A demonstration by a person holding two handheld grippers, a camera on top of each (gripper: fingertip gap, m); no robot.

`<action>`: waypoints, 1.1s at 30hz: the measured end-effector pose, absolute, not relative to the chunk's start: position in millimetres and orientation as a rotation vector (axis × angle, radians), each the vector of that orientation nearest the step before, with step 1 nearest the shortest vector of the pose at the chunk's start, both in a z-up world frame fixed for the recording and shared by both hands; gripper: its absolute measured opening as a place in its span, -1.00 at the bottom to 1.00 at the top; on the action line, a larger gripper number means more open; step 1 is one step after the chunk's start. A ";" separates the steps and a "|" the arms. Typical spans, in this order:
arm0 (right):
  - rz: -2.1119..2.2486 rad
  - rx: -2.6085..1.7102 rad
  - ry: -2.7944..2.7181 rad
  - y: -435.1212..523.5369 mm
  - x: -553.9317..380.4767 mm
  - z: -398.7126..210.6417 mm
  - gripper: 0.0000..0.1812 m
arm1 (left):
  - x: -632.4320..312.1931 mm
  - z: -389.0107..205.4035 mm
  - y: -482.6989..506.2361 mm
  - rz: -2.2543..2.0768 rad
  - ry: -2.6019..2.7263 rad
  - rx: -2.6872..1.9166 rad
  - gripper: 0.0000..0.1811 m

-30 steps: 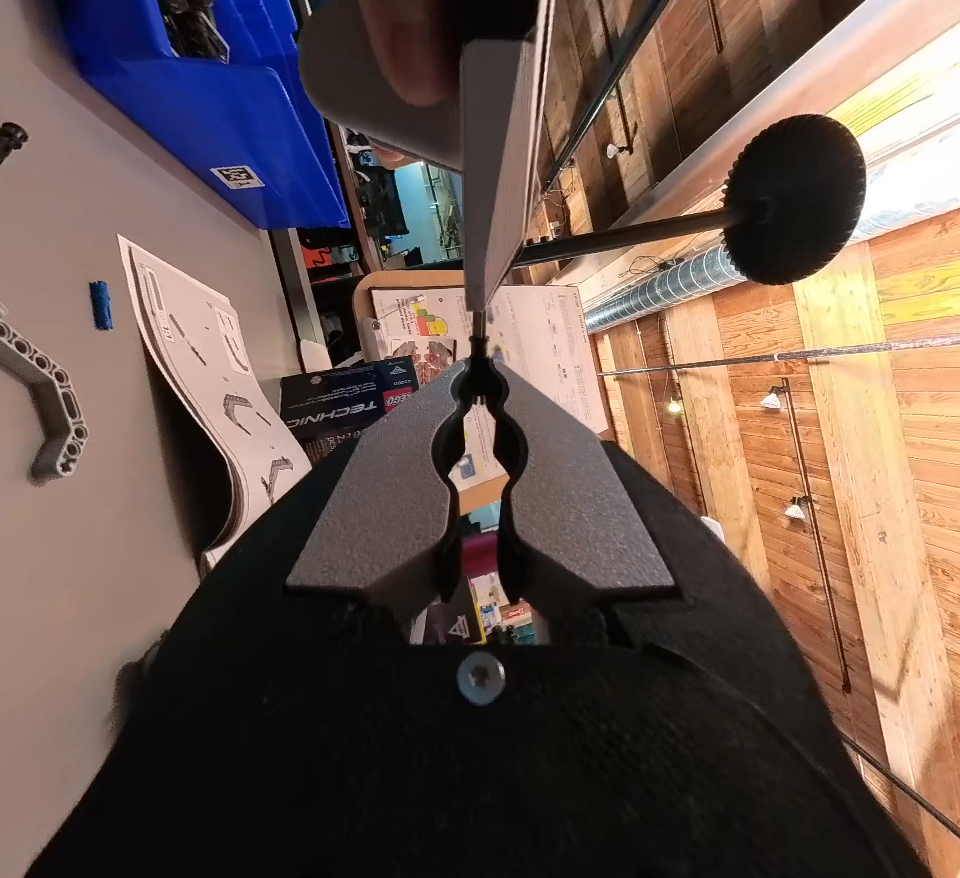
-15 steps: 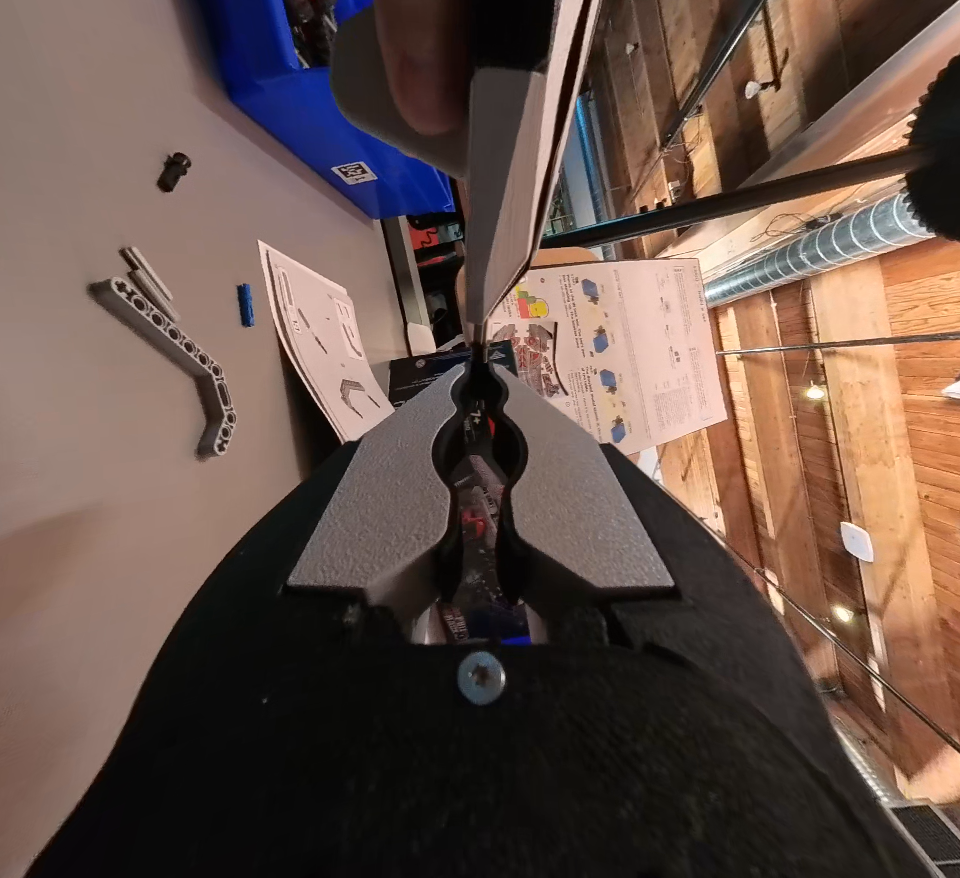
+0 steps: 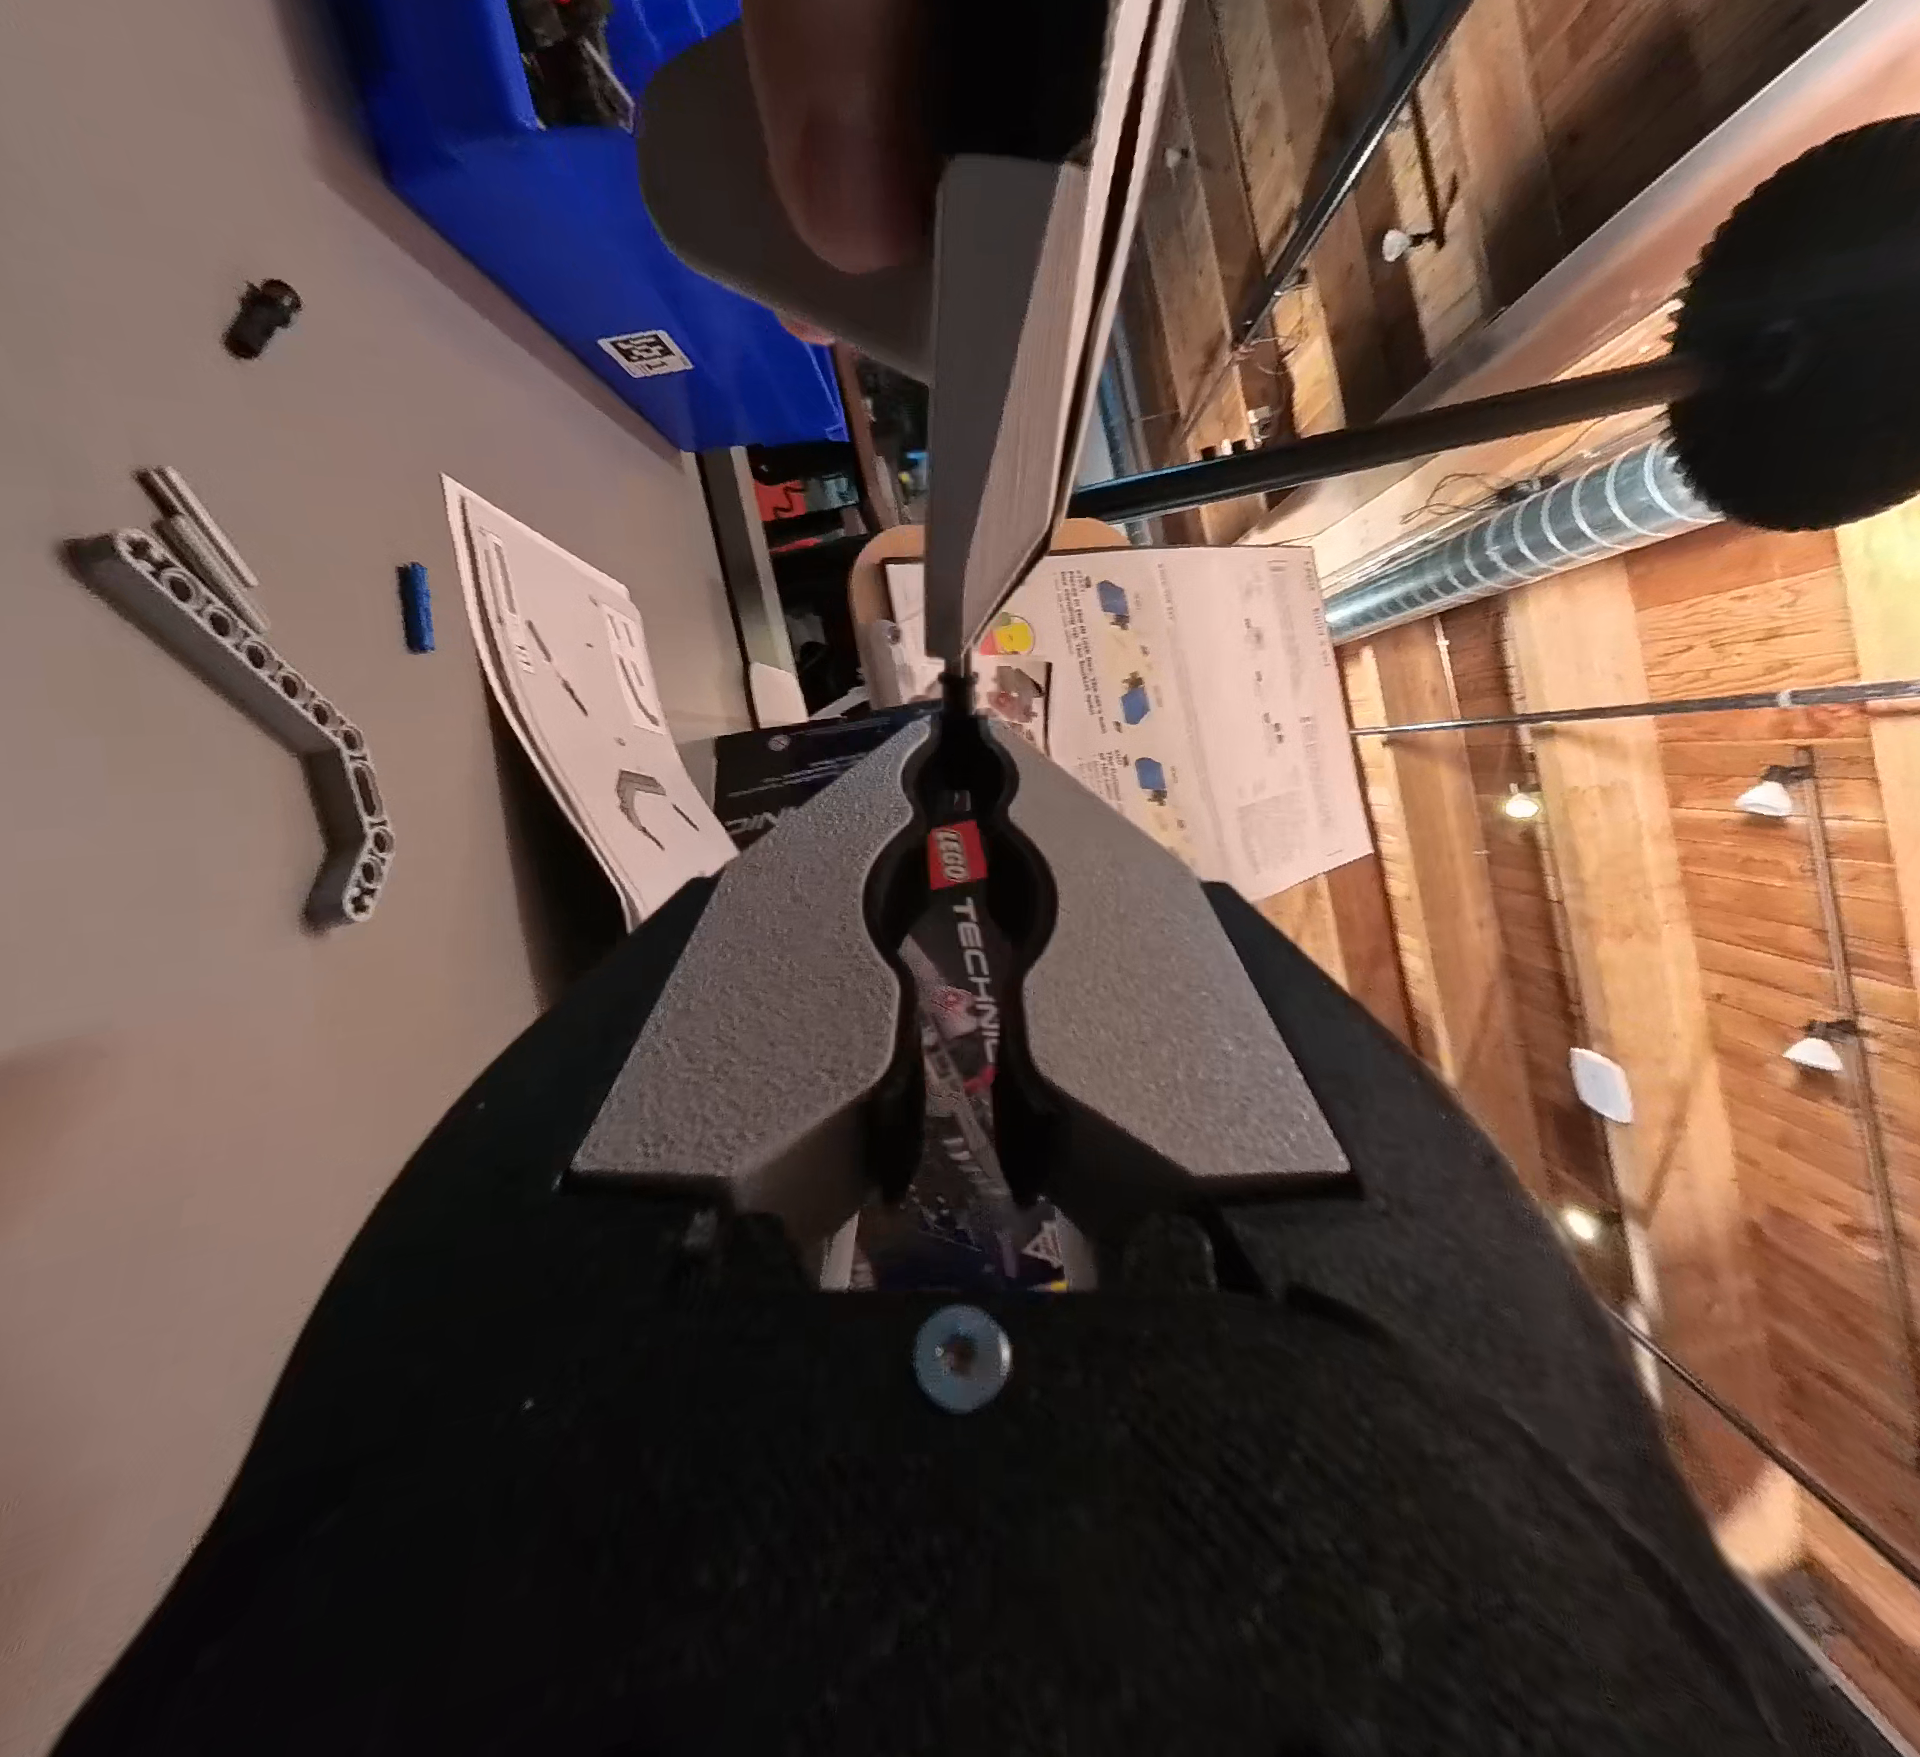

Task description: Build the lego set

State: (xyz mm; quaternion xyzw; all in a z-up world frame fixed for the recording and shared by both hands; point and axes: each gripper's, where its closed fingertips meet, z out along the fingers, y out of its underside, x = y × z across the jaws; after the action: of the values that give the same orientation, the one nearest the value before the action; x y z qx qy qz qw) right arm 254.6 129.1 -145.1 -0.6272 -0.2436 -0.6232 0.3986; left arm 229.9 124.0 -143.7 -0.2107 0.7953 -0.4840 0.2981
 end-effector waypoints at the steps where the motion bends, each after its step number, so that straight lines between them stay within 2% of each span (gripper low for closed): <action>1: -1.607 -1.583 -0.610 127.6 256.4 -143.4 -1.00 | 229.6 -141.3 125.2 -1.290 2.099 -0.560 -0.97; 5: -1.604 -1.624 -0.555 120.4 269.5 -144.8 -1.00 | 228.0 -130.1 132.0 -1.341 2.049 -0.572 -0.94; 8: -1.442 -1.677 -0.466 122.3 270.3 -149.4 -1.00 | 228.3 -129.0 138.1 -1.356 2.042 -0.591 -0.93; 12: -0.942 -1.870 -0.260 134.8 264.0 -177.5 -0.99 | 229.7 -136.2 146.7 -1.369 2.074 -0.634 -0.96; 16: -0.403 -1.868 -0.062 151.3 236.7 -190.2 -1.00 | 230.8 -138.3 154.8 -1.388 2.074 -0.655 -0.95; 20: -0.101 -1.795 0.054 157.6 225.6 -191.3 -0.99 | 240.2 -136.1 174.9 -1.405 1.988 -0.722 -0.98; 33: 0.142 -1.641 0.126 157.9 225.3 -183.1 -1.00 | 283.5 -141.2 237.2 -1.459 1.552 -0.930 -1.00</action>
State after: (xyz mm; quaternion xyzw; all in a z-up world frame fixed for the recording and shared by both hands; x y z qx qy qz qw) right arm 225.3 157.9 -183.1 -0.7302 0.0563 0.0631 0.6779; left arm 283.5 237.2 -141.2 -0.3672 0.6127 -0.5759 0.3977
